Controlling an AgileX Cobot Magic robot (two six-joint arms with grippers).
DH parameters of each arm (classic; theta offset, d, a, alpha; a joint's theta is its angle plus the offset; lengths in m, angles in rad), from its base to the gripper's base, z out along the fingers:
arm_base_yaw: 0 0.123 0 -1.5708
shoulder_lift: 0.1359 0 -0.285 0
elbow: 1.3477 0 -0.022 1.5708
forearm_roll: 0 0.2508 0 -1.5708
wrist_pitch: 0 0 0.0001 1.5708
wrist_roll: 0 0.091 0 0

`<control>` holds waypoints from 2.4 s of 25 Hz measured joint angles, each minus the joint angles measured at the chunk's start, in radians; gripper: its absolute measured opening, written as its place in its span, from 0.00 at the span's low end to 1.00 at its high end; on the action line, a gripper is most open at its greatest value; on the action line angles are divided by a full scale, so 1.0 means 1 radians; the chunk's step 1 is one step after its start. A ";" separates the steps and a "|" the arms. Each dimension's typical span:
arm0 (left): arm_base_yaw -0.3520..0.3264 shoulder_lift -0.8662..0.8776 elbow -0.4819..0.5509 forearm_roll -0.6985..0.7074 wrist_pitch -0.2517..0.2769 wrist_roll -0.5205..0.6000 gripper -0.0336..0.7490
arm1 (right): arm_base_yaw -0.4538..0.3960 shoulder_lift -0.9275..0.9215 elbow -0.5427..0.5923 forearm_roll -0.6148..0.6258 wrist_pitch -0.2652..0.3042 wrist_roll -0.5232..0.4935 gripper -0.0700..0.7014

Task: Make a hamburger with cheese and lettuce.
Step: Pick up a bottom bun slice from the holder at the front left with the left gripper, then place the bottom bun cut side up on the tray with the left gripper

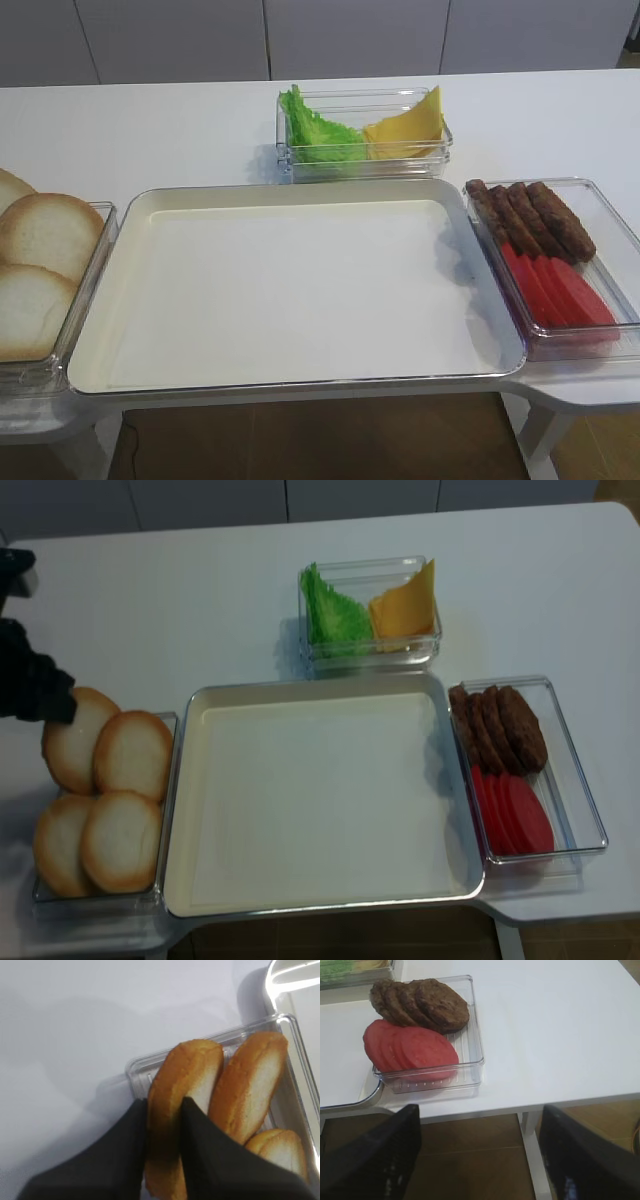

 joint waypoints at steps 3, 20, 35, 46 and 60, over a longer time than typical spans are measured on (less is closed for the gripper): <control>0.000 -0.035 -0.028 0.015 0.006 0.000 0.23 | 0.000 0.000 0.000 0.000 0.000 0.000 0.81; -0.075 -0.136 -0.119 -0.201 0.144 -0.006 0.22 | 0.000 0.000 0.000 0.000 0.000 0.000 0.81; -0.410 0.031 -0.123 -0.425 0.090 -0.073 0.22 | 0.000 0.000 0.000 0.000 0.000 0.000 0.81; -0.464 0.257 -0.123 -0.528 0.086 -0.108 0.22 | 0.000 0.000 0.000 0.000 0.000 0.000 0.81; -0.504 0.346 -0.123 -0.529 0.082 -0.079 0.22 | 0.000 0.000 0.000 0.000 0.000 0.000 0.81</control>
